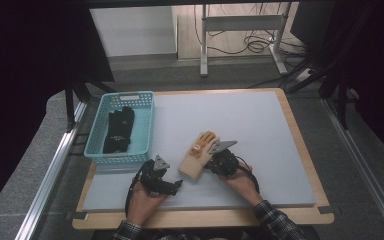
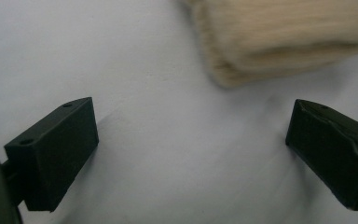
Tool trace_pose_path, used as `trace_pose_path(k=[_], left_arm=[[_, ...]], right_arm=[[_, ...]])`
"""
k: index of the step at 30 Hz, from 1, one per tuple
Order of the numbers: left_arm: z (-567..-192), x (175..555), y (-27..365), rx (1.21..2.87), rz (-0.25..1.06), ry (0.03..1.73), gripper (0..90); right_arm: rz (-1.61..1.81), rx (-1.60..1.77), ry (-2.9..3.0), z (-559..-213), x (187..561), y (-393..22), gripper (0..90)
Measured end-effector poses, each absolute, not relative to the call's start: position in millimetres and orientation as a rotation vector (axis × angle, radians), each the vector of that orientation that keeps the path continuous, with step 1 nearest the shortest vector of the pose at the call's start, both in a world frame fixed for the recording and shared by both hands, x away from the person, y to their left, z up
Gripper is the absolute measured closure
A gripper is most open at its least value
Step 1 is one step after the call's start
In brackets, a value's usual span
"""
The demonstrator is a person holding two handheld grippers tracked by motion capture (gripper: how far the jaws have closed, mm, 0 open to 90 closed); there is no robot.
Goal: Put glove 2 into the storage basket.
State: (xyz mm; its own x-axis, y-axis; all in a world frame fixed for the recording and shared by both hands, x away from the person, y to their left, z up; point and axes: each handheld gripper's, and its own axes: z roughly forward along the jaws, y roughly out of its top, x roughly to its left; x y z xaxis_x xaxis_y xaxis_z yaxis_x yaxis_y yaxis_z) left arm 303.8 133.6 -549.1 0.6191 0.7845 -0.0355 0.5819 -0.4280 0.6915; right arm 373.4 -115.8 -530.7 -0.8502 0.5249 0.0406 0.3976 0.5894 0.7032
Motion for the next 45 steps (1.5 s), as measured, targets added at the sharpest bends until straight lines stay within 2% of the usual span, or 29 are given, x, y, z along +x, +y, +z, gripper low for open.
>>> trace_pose_path(k=[4,10,20,25,32,45], left_arm=[[-549,304,134,2.163,0.385,1.068,2.7],[-549,304,134,2.162,0.384,1.068,2.7],[-549,304,133,2.165,0.384,1.068,2.6],[-549,304,133,2.169,0.382,1.069,2.6],[-549,305,133,2.160,0.376,1.071,2.3],[-544,308,132,2.181,0.340,1.078,2.7]], right_arm=[[1.116,0.775,2.643,-531,376,-112,87.5],[1.104,0.783,2.584,-522,366,-135,77.4],[1.063,0.968,2.468,-521,361,-205,35.6],[1.011,1.000,2.395,-525,360,-229,22.6],[0.990,1.036,2.373,-532,360,-240,17.8],[1.005,1.043,2.375,-532,360,-241,17.8]])
